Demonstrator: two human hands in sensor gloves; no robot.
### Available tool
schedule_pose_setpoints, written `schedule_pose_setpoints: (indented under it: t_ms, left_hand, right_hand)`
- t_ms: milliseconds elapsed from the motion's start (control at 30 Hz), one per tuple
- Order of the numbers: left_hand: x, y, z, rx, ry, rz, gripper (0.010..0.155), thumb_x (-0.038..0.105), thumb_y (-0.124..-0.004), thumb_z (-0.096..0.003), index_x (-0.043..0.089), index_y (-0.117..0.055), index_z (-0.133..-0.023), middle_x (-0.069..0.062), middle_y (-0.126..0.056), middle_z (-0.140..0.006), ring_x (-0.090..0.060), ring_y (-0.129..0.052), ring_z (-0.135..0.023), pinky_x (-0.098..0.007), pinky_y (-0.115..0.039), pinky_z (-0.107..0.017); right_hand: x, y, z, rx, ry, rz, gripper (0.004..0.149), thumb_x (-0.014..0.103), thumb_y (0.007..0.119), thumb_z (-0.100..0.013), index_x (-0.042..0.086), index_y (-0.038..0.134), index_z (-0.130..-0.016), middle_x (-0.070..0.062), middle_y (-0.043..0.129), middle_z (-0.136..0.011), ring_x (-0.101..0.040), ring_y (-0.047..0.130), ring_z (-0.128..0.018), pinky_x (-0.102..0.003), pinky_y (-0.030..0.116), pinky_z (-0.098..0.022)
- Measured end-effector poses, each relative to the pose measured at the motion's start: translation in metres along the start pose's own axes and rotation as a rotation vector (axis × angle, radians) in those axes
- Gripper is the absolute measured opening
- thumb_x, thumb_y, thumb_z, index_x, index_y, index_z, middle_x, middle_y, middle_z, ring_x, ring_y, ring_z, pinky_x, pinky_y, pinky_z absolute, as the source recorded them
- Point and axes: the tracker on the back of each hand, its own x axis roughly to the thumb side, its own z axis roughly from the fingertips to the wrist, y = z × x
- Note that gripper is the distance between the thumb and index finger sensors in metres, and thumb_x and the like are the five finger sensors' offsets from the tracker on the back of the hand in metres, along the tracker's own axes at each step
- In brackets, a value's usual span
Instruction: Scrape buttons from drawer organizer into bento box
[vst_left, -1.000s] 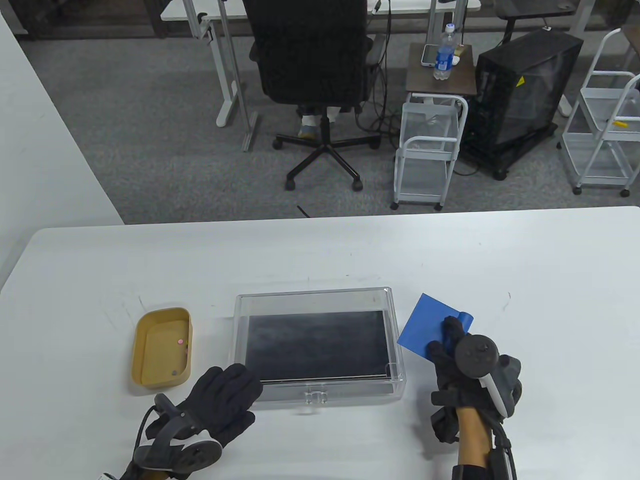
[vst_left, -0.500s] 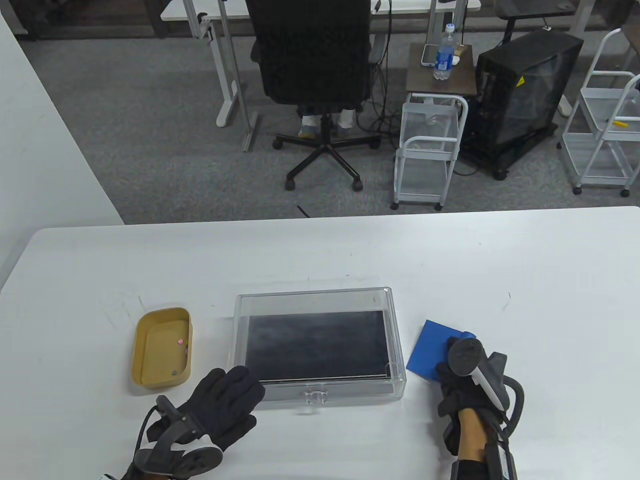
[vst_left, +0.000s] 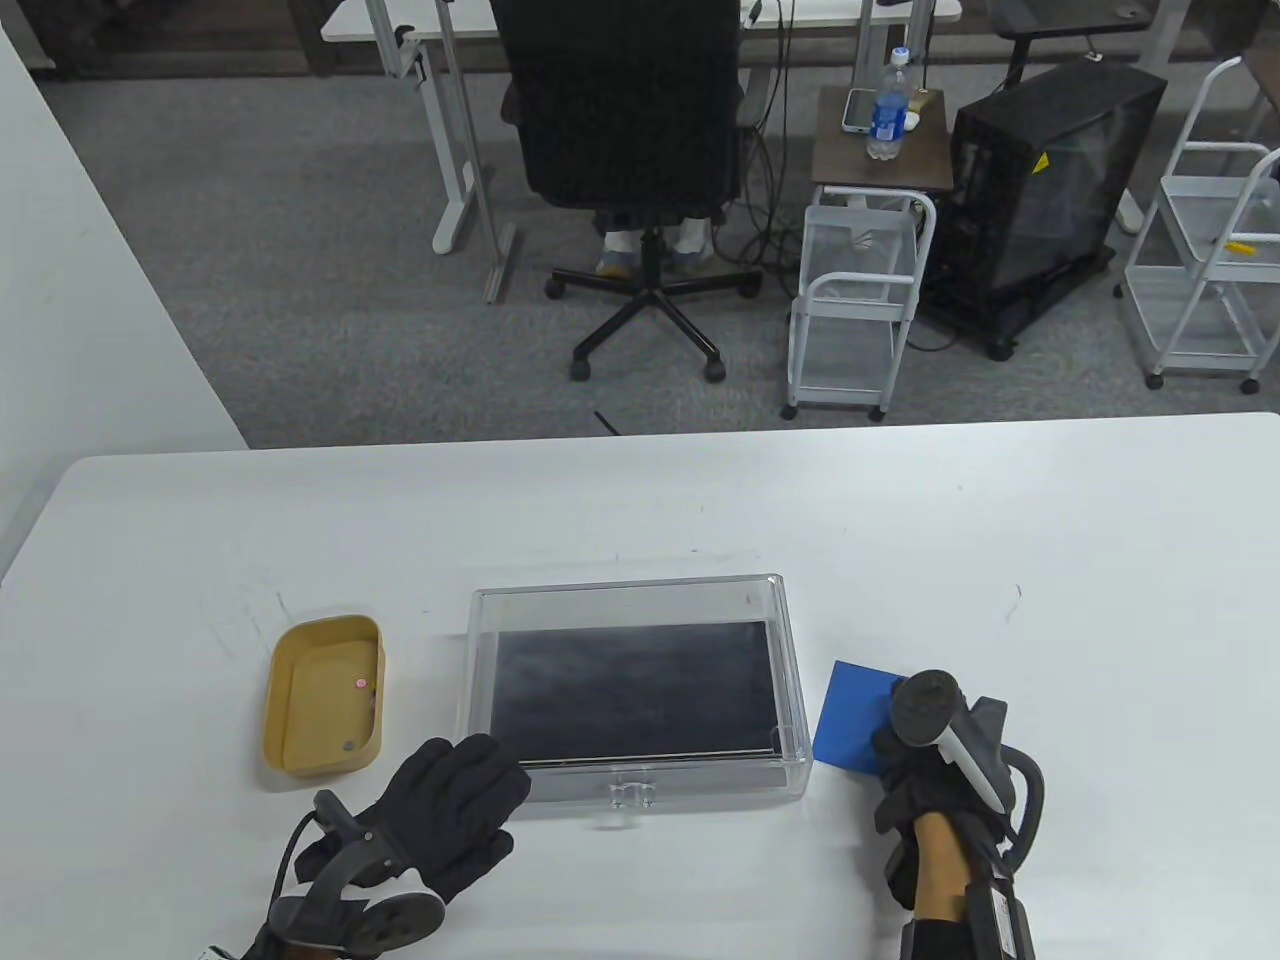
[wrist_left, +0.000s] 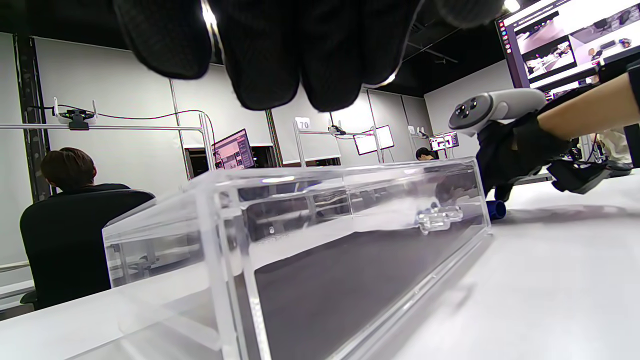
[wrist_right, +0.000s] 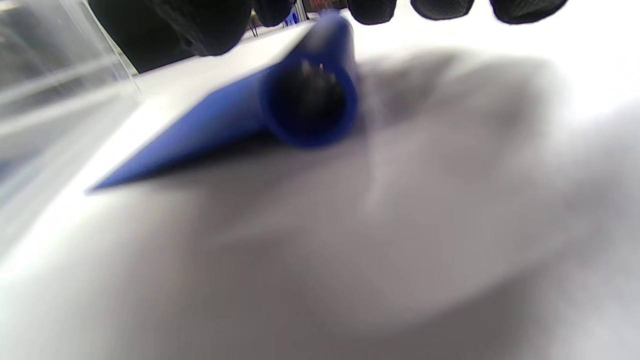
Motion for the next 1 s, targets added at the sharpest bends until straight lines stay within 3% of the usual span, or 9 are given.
schedule_pose_setpoints:
  t_ms: [233, 500, 600, 1000]
  left_hand:
    - [0.0, -0.001, 0.0, -0.012, 0.0, 0.006, 0.059, 0.052, -0.054, -0.0566, 0.025, -0.062, -0.109, -0.002, -0.075, -0.11, -0.033, -0.084, -0.102, -0.058, -0.07, -0.072]
    - [0.0, -0.001, 0.0, -0.012, -0.003, -0.001, 0.059, 0.052, -0.054, -0.0565, 0.024, -0.062, -0.108, -0.003, -0.075, -0.11, -0.033, -0.086, -0.101, -0.057, -0.07, -0.072]
    - [-0.001, -0.001, 0.0, -0.005, 0.003, -0.001, 0.059, 0.051, -0.054, -0.0565, 0.024, -0.063, -0.108, -0.003, -0.075, -0.109, -0.033, -0.088, -0.099, -0.057, -0.071, -0.071]
    - [-0.007, 0.001, 0.001, 0.015, 0.029, -0.013, 0.059, 0.051, -0.055, -0.0564, 0.024, -0.063, -0.108, -0.004, -0.077, -0.109, -0.032, -0.091, -0.097, -0.056, -0.073, -0.071]
  right_hand:
    - [0.034, -0.034, 0.037, -0.244, -0.156, -0.004, 0.061, 0.043, 0.067, -0.056, 0.024, 0.041, -0.108, -0.026, 0.036, -0.113, -0.055, 0.043, -0.1, -0.072, 0.053, -0.065]
    - [0.08, -0.049, 0.084, -0.472, -0.34, 0.001, 0.059, 0.042, 0.069, -0.056, 0.021, 0.047, -0.107, -0.025, 0.054, -0.109, -0.052, 0.06, -0.097, -0.069, 0.061, -0.063]
    - [0.098, -0.046, 0.097, -0.502, -0.428, 0.018, 0.059, 0.043, 0.069, -0.055, 0.021, 0.049, -0.107, -0.024, 0.058, -0.108, -0.05, 0.063, -0.096, -0.069, 0.062, -0.063]
    - [0.154, -0.004, 0.136, -0.404, -0.759, 0.109, 0.064, 0.05, 0.068, -0.053, 0.021, 0.049, -0.107, -0.023, 0.059, -0.108, -0.048, 0.065, -0.096, -0.069, 0.063, -0.063]
